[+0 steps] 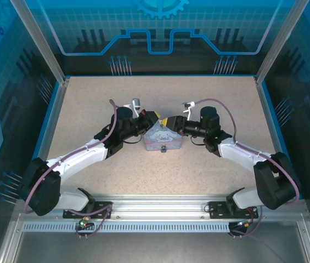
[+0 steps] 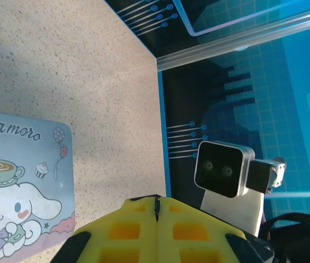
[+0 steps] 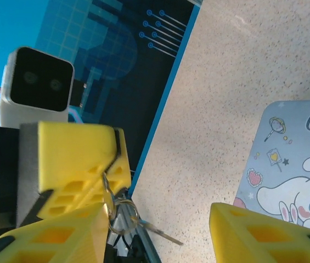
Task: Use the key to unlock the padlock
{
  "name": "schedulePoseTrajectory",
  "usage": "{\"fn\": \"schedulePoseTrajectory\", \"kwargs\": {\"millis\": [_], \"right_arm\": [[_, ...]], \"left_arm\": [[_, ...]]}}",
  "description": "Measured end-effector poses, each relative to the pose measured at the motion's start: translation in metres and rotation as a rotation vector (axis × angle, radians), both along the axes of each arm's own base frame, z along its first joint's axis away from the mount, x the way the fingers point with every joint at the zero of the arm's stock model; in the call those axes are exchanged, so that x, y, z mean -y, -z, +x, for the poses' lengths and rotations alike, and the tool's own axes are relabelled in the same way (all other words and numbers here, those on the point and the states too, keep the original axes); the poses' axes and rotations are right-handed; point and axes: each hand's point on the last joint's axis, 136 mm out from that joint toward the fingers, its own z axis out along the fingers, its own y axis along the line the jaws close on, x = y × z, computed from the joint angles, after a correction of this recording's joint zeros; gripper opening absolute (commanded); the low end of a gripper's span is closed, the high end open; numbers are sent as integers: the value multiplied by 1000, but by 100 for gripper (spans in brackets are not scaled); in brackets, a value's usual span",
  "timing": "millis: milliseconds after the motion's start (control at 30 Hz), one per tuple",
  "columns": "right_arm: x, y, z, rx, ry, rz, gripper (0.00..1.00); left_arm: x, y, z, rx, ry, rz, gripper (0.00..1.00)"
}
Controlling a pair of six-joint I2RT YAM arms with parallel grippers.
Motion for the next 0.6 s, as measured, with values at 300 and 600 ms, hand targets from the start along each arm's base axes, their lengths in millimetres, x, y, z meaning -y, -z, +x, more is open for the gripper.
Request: {"fn": "schedulePoseTrajectory", "kwargs": {"millis": [300,600], "right_arm": [[-8,-6,-1,13,-15,18,44],[-12,-12,2,21,-20,27,34]], "left_arm": [[-2,1,1,3,-18,5,0],[-4,6,1,-2,-25,12,0]]}}
